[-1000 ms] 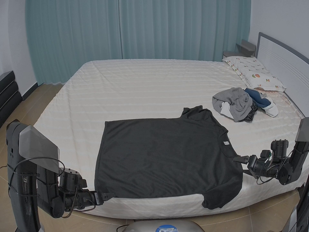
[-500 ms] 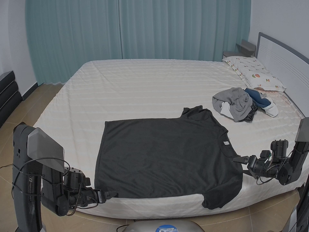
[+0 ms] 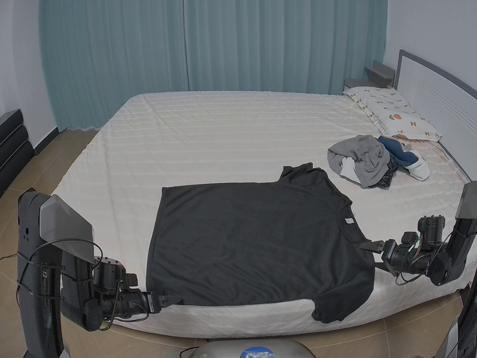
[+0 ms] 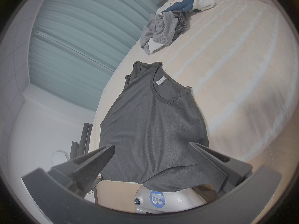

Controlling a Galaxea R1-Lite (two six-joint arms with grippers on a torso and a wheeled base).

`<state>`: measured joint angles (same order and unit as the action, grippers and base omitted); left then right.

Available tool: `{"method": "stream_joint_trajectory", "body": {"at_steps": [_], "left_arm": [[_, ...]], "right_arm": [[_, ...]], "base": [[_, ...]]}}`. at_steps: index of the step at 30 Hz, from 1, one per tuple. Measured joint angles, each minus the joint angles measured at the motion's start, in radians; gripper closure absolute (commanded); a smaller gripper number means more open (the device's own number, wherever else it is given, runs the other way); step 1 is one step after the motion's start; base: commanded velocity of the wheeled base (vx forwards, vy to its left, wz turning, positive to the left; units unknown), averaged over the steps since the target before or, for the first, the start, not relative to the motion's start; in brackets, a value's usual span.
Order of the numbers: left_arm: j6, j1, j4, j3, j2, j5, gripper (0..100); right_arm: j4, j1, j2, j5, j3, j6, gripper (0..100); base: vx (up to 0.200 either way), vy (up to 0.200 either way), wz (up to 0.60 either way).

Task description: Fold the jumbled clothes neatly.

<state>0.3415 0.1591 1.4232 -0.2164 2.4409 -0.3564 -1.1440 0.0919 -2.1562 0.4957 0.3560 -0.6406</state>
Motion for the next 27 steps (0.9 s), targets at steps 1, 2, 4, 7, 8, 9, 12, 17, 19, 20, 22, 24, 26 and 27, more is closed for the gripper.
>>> {"method": "stream_joint_trajectory", "body": {"at_steps": [1,2,4,7,8,9,12,17,19,20,22,24,26,27], "left_arm": [[0.000,-0.002,0.000,0.002,-0.001,-0.002,0],[-0.001,-0.004,0.000,0.006,-0.003,-0.004,0],[-0.001,-0.006,0.000,0.014,-0.008,-0.008,0],[0.000,-0.008,0.010,0.025,-0.020,-0.031,0],[0.001,-0.008,0.013,0.027,-0.025,-0.034,0],[0.003,-0.008,0.016,0.029,-0.031,-0.036,0],[0.005,-0.009,0.016,0.033,-0.042,-0.039,0],[-0.002,-0.011,0.017,0.036,-0.039,-0.036,0],[-0.011,-0.013,0.026,0.036,-0.033,-0.031,0],[-0.021,-0.013,0.029,0.035,-0.030,-0.029,0],[-0.039,-0.014,0.034,0.032,-0.022,-0.027,0],[-0.052,-0.013,0.039,0.026,-0.013,-0.024,0],[-0.054,-0.012,0.040,0.024,-0.006,-0.023,0],[-0.054,-0.011,0.041,0.022,-0.003,-0.023,0]], "right_arm": [[0.000,0.000,0.000,0.002,0.000,-0.001,0],[0.000,0.000,0.000,0.004,0.000,-0.002,0],[-0.001,0.000,0.000,0.006,0.000,-0.003,0],[-0.001,0.001,0.001,0.007,0.000,-0.004,0],[-0.001,0.001,0.001,0.007,0.000,-0.004,0],[-0.001,0.002,0.001,0.007,0.000,-0.005,0],[-0.001,0.002,0.001,0.007,0.000,-0.006,0],[-0.001,0.002,0.001,0.007,0.000,-0.006,0],[-0.001,0.002,0.001,0.008,0.000,-0.006,0],[-0.001,0.002,0.001,0.008,0.000,-0.006,0],[-0.001,0.002,0.001,0.009,0.000,-0.006,0],[-0.001,0.002,0.002,0.009,0.001,-0.007,0],[-0.002,0.002,0.002,0.009,0.001,-0.008,0],[-0.001,0.002,0.003,0.009,0.001,-0.009,0]], "base": [[0.000,0.000,0.00],[0.000,0.000,0.00],[0.000,0.000,0.00],[0.000,0.000,0.00],[0.000,0.000,0.00],[0.000,0.000,0.00],[0.000,0.000,0.00],[0.000,0.000,0.00],[0.000,0.000,0.00],[0.000,0.000,0.00],[0.000,0.000,0.00],[0.000,0.000,0.00],[0.000,0.000,0.00],[0.000,0.000,0.00]]}}
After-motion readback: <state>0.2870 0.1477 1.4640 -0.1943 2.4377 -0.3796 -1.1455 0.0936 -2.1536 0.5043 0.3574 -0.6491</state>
